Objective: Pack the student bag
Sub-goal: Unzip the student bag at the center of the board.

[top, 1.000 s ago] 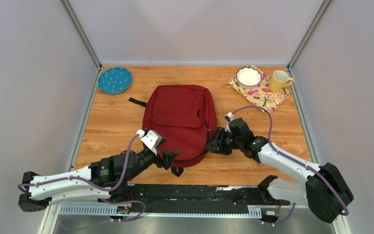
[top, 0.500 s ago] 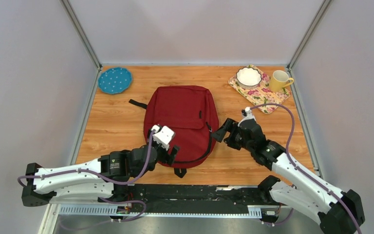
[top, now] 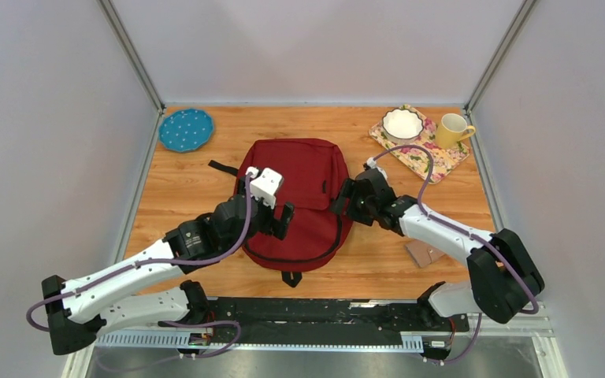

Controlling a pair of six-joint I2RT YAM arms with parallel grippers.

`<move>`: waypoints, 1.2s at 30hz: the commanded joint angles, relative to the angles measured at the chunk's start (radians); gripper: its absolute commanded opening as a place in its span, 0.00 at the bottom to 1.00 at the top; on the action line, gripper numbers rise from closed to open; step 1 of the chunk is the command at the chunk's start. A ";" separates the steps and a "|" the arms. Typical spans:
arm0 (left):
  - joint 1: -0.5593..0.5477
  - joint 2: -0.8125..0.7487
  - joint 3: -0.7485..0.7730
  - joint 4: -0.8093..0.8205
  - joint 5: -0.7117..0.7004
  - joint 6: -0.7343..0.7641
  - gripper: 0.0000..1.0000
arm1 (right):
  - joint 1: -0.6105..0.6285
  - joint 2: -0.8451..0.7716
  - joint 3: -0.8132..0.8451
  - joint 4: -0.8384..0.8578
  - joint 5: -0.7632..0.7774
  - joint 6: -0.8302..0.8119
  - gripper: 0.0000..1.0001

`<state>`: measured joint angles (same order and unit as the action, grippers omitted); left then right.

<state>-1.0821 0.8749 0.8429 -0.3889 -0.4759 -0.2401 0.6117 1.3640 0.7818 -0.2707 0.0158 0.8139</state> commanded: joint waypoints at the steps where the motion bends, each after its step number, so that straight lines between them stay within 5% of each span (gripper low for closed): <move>1: 0.075 0.030 0.048 0.004 0.167 -0.014 0.96 | -0.006 0.000 -0.064 0.118 -0.054 -0.001 0.65; 7: 0.168 0.090 0.056 0.073 0.356 -0.025 0.94 | -0.001 -0.074 -0.212 0.229 -0.129 0.056 0.13; 10: 0.200 0.142 0.062 0.116 0.419 -0.034 0.90 | -0.001 -0.132 -0.265 0.261 -0.143 0.079 0.00; 21: 0.222 0.501 0.264 0.170 0.456 -0.071 0.91 | 0.008 -0.236 -0.357 0.306 -0.166 0.114 0.00; 26: 0.223 0.680 0.386 0.107 0.456 -0.071 0.79 | 0.007 -0.266 -0.357 0.304 -0.169 0.119 0.00; 36: 0.228 0.796 0.415 0.194 0.444 0.024 0.72 | 0.016 -0.325 -0.329 0.233 -0.153 0.087 0.00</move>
<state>-0.8570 1.6749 1.2457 -0.2691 -0.0338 -0.2817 0.6132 1.0813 0.4305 0.0010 -0.1394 0.9268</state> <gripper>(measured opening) 0.727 0.007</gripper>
